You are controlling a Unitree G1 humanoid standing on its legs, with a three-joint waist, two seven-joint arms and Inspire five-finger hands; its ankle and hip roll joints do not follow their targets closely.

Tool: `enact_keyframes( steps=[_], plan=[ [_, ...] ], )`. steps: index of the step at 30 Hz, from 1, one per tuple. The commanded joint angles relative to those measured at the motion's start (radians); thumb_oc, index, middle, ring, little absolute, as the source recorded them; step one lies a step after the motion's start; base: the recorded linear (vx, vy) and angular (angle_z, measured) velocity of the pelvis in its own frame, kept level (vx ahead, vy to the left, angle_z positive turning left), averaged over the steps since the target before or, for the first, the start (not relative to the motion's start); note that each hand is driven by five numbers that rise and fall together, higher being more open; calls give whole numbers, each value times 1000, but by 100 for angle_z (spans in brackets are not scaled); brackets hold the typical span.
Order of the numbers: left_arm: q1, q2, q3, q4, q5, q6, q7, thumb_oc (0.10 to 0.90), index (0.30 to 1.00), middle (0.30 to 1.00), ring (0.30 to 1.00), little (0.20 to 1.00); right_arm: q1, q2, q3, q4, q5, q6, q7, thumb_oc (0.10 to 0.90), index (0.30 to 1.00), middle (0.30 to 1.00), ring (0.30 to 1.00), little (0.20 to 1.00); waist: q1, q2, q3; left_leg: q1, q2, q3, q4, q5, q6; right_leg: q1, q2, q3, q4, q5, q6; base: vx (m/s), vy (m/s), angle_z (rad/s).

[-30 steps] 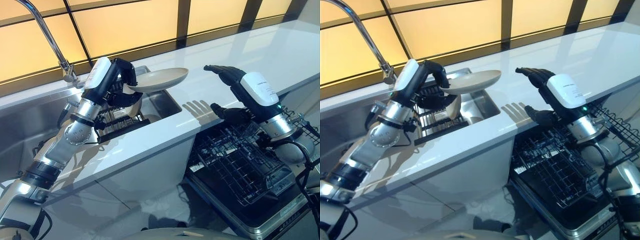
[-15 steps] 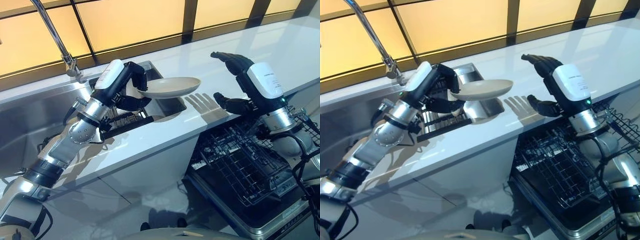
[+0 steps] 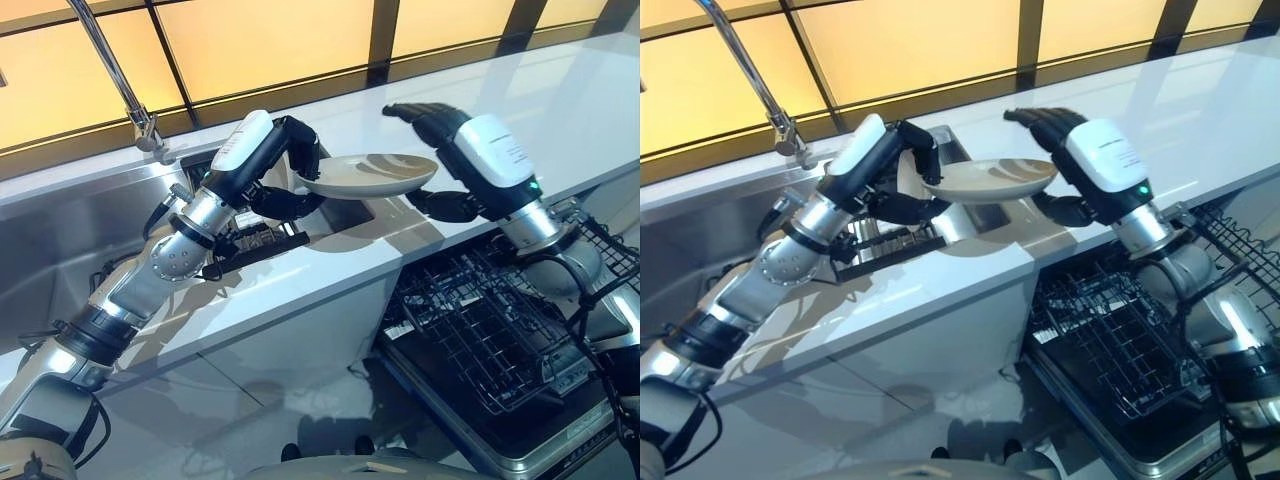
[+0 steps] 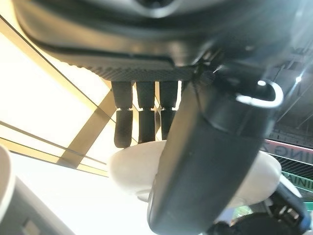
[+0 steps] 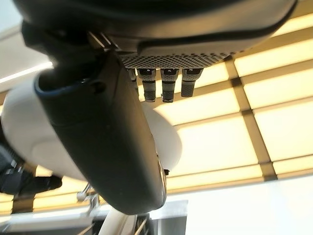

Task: Pick up plates and place into dishwasher.

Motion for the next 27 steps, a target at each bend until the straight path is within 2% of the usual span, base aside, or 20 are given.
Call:
enact_keyframes(
  steps=[1, 10, 11, 12, 13, 14, 27],
  plan=[
    [-221, -30, -5, -33, -77, -42, 55, 100, 300, 300, 300, 200, -158, -34, -33, -28, 43, -13, -13, 800, 900, 900, 900, 900, 20, -24, -89, 56, -68, -42, 5, -179, 54, 38, 87, -1, 7, -87, 2, 0, 0, 0],
    [-241, -37, -27, -53, -74, -34, 59, 100, 300, 300, 300, 200, -202, -21, 20, -35, 63, -13, 23, 800, 900, 900, 900, 900, 26, -27, -86, 57, -69, -48, 5, -180, 56, 41, 87, -5, 7, -90, -1, 0, 0, 0],
    [-240, -39, -26, -52, -72, -30, 57, 100, 300, 300, 300, 200, -208, -17, 21, -39, 79, -18, 15, 641, 764, 764, 764, 741, 27, -27, -86, 59, -69, -48, 5, -180, 56, 42, 88, -4, 7, -90, -1, 0, 0, 0],
    [-240, -40, -26, -52, -71, -29, 56, 100, 300, 300, 300, 200, -209, -15, 21, -39, 84, -20, 14, 572, 705, 705, 705, 672, 27, -28, -86, 59, -69, -48, 5, -180, 56, 43, 88, -4, 7, -90, -1, 0, 0, 0],
    [-239, -41, -25, -51, -70, -29, 54, 100, 300, 300, 300, 200, -211, -13, 20, -37, 88, -23, 10, 394, 552, 552, 552, 494, 28, -28, -86, 59, -69, -48, 5, -180, 56, 43, 88, -4, 7, -90, -1, 0, 0, 0],
    [-238, -43, -24, -50, -69, -29, 53, 100, 300, 300, 300, 200, -212, -9, 19, -37, 88, -25, 6, 100, 300, 300, 300, 200, 28, -28, -85, 59, -69, -49, 5, -180, 56, 43, 88, -4, 7, -91, -1, 0, 0, 0],
    [-211, -36, -1, -18, -26, -20, 81, 100, 300, 300, 300, 200, -181, 15, -17, -33, 116, -37, -24, 100, 300, 300, 300, 200, 32, -28, -85, 62, -68, -49, 5, -181, 55, 46, 88, -8, 7, -93, -1, 0, 0, 0]
  ],
)
